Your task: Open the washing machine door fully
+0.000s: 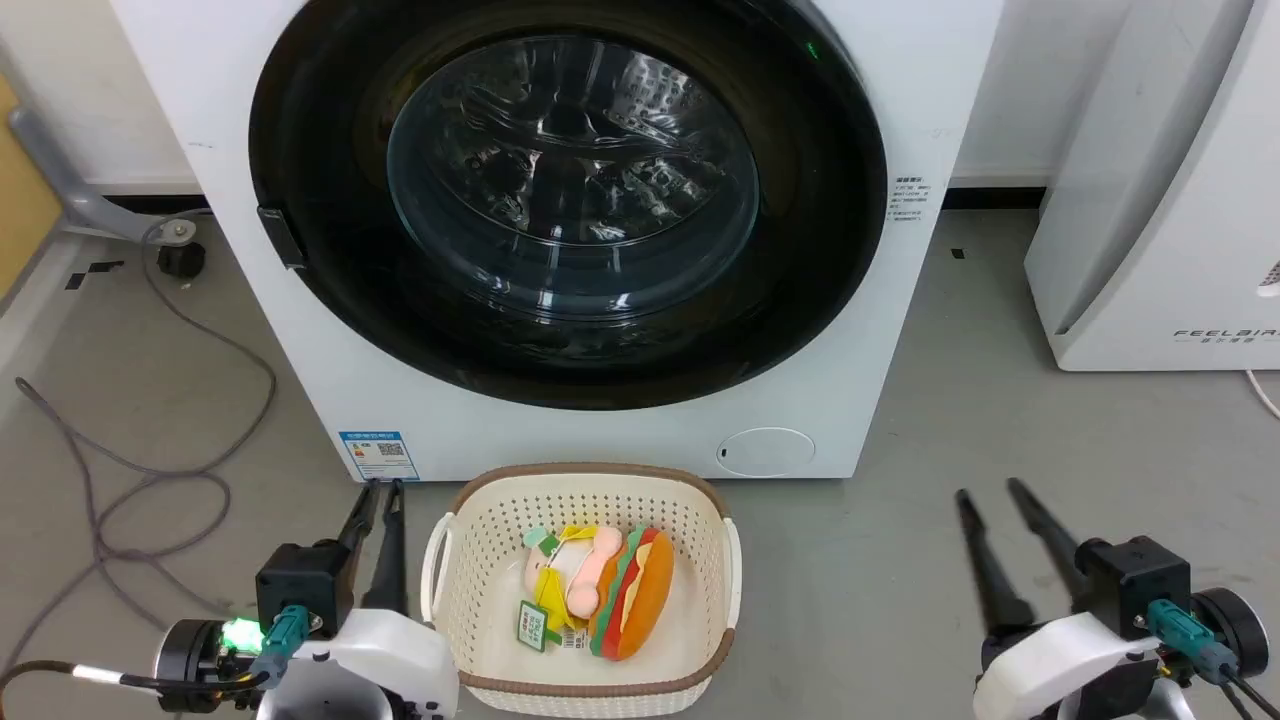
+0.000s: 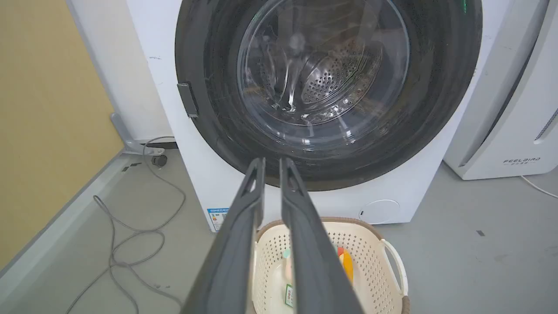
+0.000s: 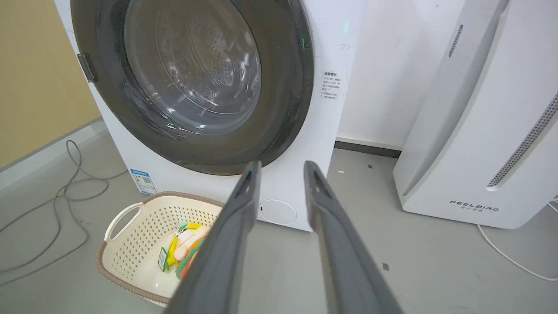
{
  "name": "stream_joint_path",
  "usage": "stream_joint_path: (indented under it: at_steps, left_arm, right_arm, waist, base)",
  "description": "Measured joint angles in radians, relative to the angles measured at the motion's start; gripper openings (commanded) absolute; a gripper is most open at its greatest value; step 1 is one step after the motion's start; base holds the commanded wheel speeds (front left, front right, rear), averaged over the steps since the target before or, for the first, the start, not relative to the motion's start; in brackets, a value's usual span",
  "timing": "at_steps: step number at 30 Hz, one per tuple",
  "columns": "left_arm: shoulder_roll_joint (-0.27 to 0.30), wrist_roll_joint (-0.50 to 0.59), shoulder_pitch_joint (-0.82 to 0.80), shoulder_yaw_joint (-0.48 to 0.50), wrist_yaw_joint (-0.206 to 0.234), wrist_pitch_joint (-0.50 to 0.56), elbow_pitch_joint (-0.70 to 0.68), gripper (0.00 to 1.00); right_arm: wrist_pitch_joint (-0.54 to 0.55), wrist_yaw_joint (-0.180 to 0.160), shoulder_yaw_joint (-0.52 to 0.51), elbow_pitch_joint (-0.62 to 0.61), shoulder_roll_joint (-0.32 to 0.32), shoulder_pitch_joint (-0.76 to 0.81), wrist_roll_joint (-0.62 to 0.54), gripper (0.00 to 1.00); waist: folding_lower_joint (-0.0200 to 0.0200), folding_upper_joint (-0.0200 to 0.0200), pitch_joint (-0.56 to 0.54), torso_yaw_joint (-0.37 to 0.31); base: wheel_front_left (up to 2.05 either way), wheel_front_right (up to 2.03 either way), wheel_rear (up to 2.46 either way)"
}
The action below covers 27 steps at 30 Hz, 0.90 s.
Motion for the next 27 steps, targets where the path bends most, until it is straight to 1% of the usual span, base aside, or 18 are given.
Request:
stream_joint_path:
  at_steps: [14,15,23,27]
  left_arm:
    - [0.000,-0.005,-0.001,-0.019,0.000,-0.020,0.021,1.00]
    - [0.000,-0.009,-0.001,-0.021,0.000,-0.021,0.023,1.00]
    - [-0.001,-0.020,-0.001,-0.036,0.000,-0.038,0.034,1.00]
    - [-0.001,-0.021,-0.002,-0.043,0.000,-0.044,0.041,1.00]
  right_arm:
    - [-0.016,0.000,-0.002,0.015,0.000,0.000,0.012,1.00]
    - [-0.018,0.000,-0.002,0.017,0.000,0.000,0.016,0.00]
    - [-0.035,0.000,-0.004,0.037,0.000,0.000,0.035,0.00]
    - [-0.043,0.000,-0.007,0.042,0.000,0.000,0.078,0.00]
  waist:
    - [0.0000,0.0000,0.000,-0.001]
    - [0.0000,0.0000,0.000,-0.001]
    - [0.0000,0.0000,-0.002,-0.002]
    - [0.0000,0.0000,-0.002,-0.002]
  base:
    - [0.00,0.00,0.00]
    - [0.00,0.00,0.00]
    - [0.00,0.00,0.00]
    - [0.00,0.00,0.00]
